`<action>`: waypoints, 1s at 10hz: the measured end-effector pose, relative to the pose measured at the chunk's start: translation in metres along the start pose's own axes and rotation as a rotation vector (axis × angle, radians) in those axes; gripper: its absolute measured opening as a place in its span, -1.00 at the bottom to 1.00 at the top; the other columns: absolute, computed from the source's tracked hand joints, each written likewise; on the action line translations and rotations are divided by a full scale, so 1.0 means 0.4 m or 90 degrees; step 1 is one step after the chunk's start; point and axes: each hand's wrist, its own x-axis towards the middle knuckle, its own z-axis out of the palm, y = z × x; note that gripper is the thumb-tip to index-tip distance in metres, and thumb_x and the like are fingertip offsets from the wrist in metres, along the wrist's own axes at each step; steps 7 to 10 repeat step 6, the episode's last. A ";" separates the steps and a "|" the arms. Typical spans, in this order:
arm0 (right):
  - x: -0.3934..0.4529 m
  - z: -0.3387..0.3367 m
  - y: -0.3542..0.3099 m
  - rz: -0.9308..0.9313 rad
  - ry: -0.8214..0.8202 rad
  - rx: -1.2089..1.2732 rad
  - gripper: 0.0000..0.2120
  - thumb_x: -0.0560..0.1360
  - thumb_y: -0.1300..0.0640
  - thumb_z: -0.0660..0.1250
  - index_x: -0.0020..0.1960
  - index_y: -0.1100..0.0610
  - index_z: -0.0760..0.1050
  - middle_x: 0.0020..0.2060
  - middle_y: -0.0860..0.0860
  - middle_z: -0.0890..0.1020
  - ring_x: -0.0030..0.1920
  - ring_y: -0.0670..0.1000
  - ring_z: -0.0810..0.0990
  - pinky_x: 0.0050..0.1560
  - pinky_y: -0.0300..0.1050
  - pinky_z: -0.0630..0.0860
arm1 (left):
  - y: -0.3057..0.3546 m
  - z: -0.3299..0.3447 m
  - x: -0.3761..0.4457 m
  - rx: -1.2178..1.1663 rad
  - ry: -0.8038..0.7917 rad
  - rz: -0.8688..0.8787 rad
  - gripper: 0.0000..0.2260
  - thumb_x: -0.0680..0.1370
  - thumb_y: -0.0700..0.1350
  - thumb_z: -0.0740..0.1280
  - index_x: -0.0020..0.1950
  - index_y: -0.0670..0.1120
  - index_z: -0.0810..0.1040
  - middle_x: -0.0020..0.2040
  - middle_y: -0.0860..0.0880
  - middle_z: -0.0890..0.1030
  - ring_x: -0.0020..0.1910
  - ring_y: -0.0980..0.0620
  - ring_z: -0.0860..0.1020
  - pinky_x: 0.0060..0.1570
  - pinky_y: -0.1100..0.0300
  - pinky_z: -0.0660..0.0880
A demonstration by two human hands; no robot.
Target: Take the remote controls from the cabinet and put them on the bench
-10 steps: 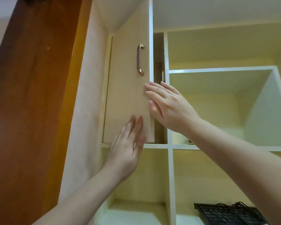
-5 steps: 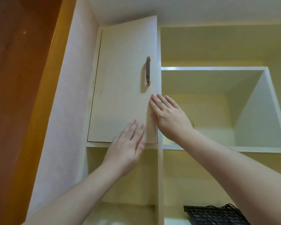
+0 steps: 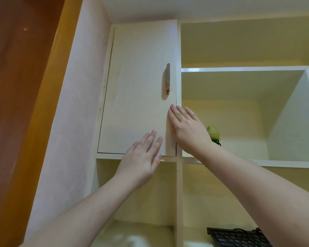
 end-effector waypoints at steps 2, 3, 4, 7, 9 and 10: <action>0.003 -0.059 0.006 -0.001 -0.131 0.023 -0.50 0.65 0.09 -0.13 0.56 0.19 -0.06 0.57 0.08 0.00 0.56 0.03 -0.03 0.52 -0.05 -0.18 | 0.019 -0.061 0.009 0.029 -0.095 -0.029 -0.52 0.66 0.07 -0.04 0.58 0.10 -0.05 0.60 0.08 -0.14 0.57 0.11 -0.10 0.49 0.08 0.02; -0.019 -0.101 0.005 0.005 -0.207 0.047 -0.48 0.65 0.02 -0.16 0.56 0.17 -0.07 0.57 0.05 -0.03 0.56 0.01 -0.08 0.53 -0.05 -0.15 | 0.021 -0.102 0.010 0.063 -0.159 -0.040 -0.50 0.65 0.09 -0.03 0.58 0.09 -0.06 0.60 0.09 -0.15 0.57 0.09 -0.06 0.50 0.04 0.05; -0.065 -0.141 0.014 0.063 -0.238 0.143 -0.50 0.65 0.02 -0.11 0.54 0.17 0.05 0.55 0.04 0.10 0.55 0.03 0.00 0.50 -0.07 -0.06 | 0.037 -0.125 -0.012 0.058 -0.208 -0.080 -0.47 0.65 0.11 -0.04 0.59 0.05 -0.10 0.59 0.10 -0.18 0.57 0.07 -0.06 0.51 0.03 0.04; -0.207 -0.213 0.077 0.168 -0.383 0.358 -0.64 0.65 0.04 -0.08 0.13 0.20 0.42 0.13 0.17 0.50 0.20 0.17 0.44 0.21 0.09 0.37 | 0.060 -0.167 -0.050 0.023 -0.252 -0.151 -0.47 0.63 0.20 -0.06 0.58 0.08 -0.02 0.61 0.05 -0.03 0.56 0.01 0.03 0.49 0.06 0.04; -0.207 -0.213 0.077 0.168 -0.383 0.358 -0.64 0.65 0.04 -0.08 0.13 0.20 0.42 0.13 0.17 0.50 0.20 0.17 0.44 0.21 0.09 0.37 | 0.060 -0.167 -0.050 0.023 -0.252 -0.151 -0.47 0.63 0.20 -0.06 0.58 0.08 -0.02 0.61 0.05 -0.03 0.56 0.01 0.03 0.49 0.06 0.04; -0.207 -0.213 0.077 0.168 -0.383 0.358 -0.64 0.65 0.04 -0.08 0.13 0.20 0.42 0.13 0.17 0.50 0.20 0.17 0.44 0.21 0.09 0.37 | 0.060 -0.167 -0.050 0.023 -0.252 -0.151 -0.47 0.63 0.20 -0.06 0.58 0.08 -0.02 0.61 0.05 -0.03 0.56 0.01 0.03 0.49 0.06 0.04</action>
